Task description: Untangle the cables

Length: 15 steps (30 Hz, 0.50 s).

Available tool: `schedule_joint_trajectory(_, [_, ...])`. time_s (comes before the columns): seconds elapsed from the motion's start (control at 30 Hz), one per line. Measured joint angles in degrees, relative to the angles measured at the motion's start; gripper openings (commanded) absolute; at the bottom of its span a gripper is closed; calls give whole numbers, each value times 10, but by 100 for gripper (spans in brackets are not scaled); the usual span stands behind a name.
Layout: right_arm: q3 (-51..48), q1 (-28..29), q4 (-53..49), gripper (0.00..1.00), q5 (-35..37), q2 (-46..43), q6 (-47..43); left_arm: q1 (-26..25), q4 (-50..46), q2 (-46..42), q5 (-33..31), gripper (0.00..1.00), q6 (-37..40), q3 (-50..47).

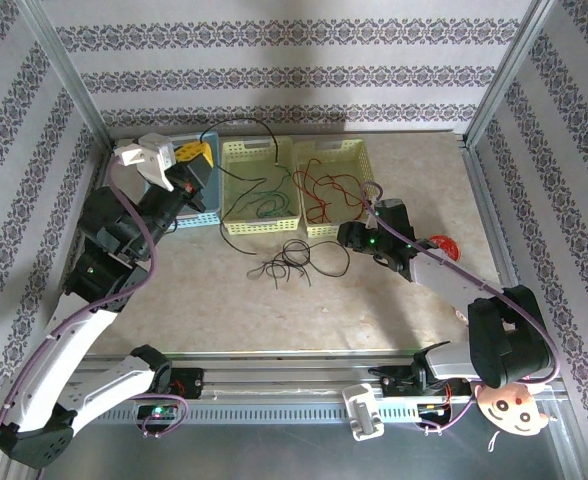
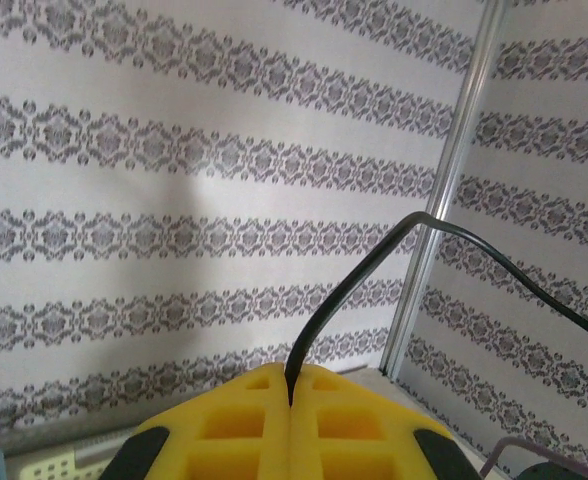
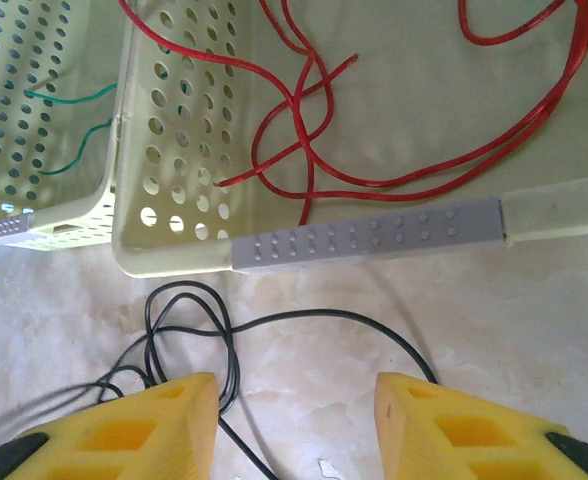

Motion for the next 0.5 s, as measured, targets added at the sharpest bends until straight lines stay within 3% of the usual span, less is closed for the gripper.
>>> schedule_joint_trajectory(0.17, [-1,0,3,45,0,0,0,0,12,1,-13,0,11,0])
schedule_joint_trajectory(0.33, [-1,0,3,45,-1,0,0,4,-3,48,-120,0,20,35])
schedule_joint_trajectory(0.5, [-1,0,3,45,-8,0,-2,72,-71,162,-174,0,-4,129])
